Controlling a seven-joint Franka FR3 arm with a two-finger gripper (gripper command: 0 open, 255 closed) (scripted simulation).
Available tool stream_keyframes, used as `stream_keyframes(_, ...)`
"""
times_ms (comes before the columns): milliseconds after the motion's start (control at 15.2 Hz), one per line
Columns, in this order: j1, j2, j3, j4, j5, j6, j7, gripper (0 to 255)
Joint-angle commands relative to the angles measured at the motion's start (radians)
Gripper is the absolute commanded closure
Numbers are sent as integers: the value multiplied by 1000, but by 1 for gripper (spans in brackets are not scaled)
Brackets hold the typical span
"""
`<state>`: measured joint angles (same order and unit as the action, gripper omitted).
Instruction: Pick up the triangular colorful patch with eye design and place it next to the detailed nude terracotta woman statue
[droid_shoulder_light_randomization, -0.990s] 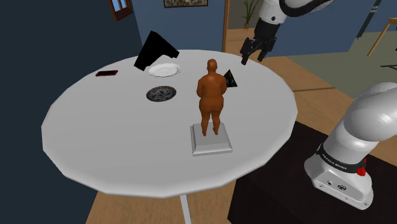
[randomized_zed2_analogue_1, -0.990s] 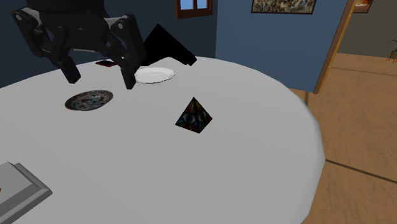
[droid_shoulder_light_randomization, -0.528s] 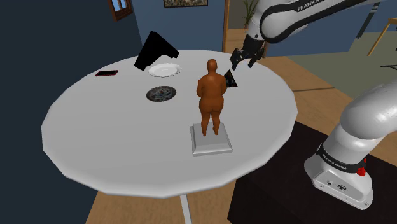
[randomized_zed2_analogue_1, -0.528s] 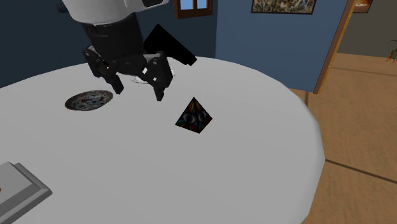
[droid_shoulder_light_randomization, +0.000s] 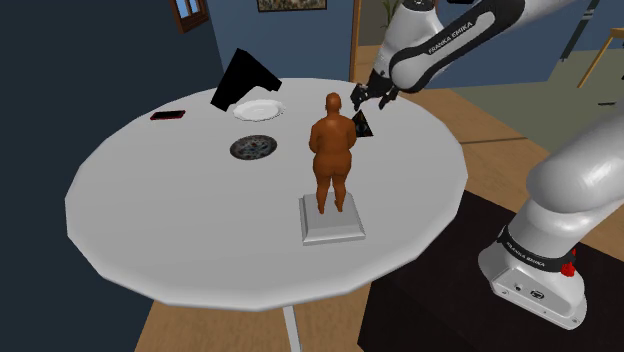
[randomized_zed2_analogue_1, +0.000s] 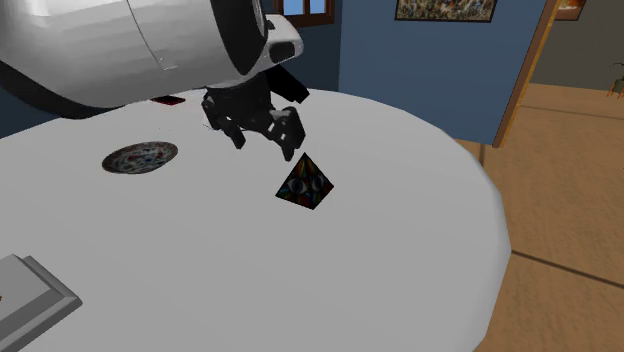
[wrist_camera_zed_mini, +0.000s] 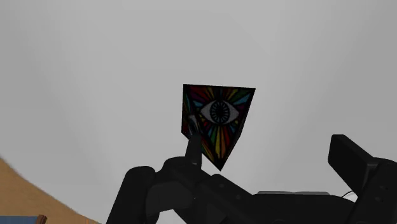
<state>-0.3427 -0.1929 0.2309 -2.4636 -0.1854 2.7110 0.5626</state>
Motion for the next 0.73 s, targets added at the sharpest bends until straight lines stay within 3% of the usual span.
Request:
stream_keyframes(0,-50,68,20,24,-95,65,98,0)
stream_keyframes(198,-112,179,32,93,-286,127,281,0)
stream_keyframes(396,-127,287,1,181,-494,160,481,0)
stream_keyframes(660,-113,348,-29,222,-572,178,547,0)
